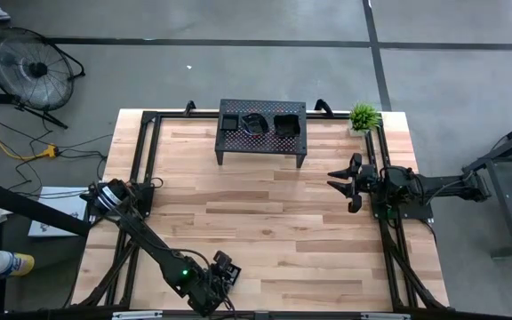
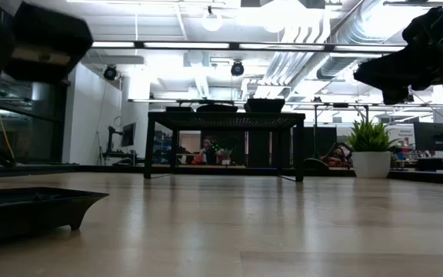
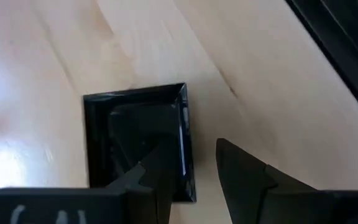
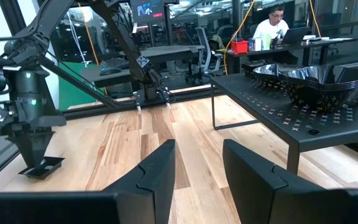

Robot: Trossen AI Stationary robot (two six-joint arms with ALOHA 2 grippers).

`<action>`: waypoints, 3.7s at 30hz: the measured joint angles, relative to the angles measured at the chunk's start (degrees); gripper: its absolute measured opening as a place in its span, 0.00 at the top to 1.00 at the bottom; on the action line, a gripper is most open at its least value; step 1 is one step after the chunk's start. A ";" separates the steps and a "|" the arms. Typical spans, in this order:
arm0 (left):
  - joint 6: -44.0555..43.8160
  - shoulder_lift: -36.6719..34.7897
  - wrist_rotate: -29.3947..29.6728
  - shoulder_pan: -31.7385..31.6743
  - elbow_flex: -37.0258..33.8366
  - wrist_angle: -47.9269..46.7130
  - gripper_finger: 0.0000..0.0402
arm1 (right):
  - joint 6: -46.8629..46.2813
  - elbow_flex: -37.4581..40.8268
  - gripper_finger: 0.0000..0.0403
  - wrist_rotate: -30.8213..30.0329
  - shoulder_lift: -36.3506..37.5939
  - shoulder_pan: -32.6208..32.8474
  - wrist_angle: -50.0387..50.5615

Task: Pick & Place Mini shaped plates
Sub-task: Stack the black square plate on top of the black square plates on the shelf

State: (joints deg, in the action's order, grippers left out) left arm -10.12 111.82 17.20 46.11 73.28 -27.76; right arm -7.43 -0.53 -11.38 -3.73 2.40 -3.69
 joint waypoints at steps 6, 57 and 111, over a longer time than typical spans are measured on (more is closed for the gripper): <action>-0.02 0.60 1.61 0.00 0.04 0.60 0.72 | 0.01 0.01 0.68 -0.02 -0.01 -0.01 -0.04; 2.39 0.58 5.10 0.00 0.07 1.16 0.99 | 0.00 0.01 0.68 -0.02 -0.04 0.02 -0.02; -5.19 -0.83 38.11 -7.60 24.74 -57.75 1.00 | -0.01 -0.01 0.68 0.00 -0.06 0.00 0.01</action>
State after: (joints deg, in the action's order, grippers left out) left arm -15.30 110.99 55.31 38.51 98.02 -85.51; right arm -7.44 -0.54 -11.39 -3.79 2.40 -3.68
